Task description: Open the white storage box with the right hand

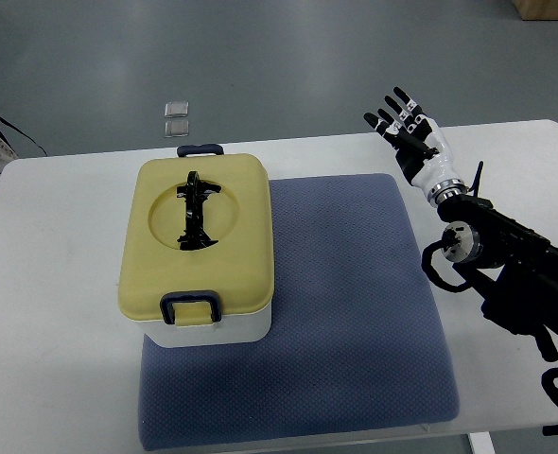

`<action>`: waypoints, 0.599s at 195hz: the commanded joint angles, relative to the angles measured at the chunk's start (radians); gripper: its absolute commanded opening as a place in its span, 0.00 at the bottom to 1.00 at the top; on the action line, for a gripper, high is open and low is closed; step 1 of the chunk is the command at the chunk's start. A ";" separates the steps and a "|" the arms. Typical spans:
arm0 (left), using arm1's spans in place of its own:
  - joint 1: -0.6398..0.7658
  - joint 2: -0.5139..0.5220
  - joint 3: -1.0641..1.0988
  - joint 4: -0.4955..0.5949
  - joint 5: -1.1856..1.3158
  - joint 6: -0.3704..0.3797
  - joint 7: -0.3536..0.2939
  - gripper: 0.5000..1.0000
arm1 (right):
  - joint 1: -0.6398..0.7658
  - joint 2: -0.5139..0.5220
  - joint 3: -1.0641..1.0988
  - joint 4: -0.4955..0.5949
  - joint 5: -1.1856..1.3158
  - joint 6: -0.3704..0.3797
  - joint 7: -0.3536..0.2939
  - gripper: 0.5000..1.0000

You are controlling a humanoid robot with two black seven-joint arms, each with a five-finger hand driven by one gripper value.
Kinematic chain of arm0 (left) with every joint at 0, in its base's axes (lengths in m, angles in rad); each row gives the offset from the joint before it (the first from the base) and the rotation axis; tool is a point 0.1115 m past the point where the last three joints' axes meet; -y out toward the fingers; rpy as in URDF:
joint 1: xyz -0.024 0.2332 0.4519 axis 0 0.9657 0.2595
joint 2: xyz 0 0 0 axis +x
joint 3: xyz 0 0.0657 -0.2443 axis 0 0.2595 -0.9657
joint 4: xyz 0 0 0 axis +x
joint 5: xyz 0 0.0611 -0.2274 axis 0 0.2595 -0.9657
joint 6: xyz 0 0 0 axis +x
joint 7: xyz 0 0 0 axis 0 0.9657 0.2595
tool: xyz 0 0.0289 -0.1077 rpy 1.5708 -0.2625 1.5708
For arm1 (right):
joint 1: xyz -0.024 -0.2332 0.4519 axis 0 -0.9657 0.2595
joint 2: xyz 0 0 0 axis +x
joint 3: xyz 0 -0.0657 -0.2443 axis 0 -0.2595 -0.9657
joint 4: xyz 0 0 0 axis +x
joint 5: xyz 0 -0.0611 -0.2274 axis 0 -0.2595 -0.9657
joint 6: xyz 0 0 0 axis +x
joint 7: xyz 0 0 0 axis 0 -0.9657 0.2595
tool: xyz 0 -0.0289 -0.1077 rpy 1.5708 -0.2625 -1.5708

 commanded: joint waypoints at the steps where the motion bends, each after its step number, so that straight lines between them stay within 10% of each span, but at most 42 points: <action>1: 0.000 0.000 0.000 0.000 0.000 0.000 0.000 1.00 | 0.000 -0.001 0.000 -0.001 0.001 0.000 0.000 0.86; 117: -0.008 0.000 -0.002 -0.002 0.000 0.008 0.000 1.00 | -0.002 -0.001 0.000 -0.004 -0.001 0.001 0.000 0.87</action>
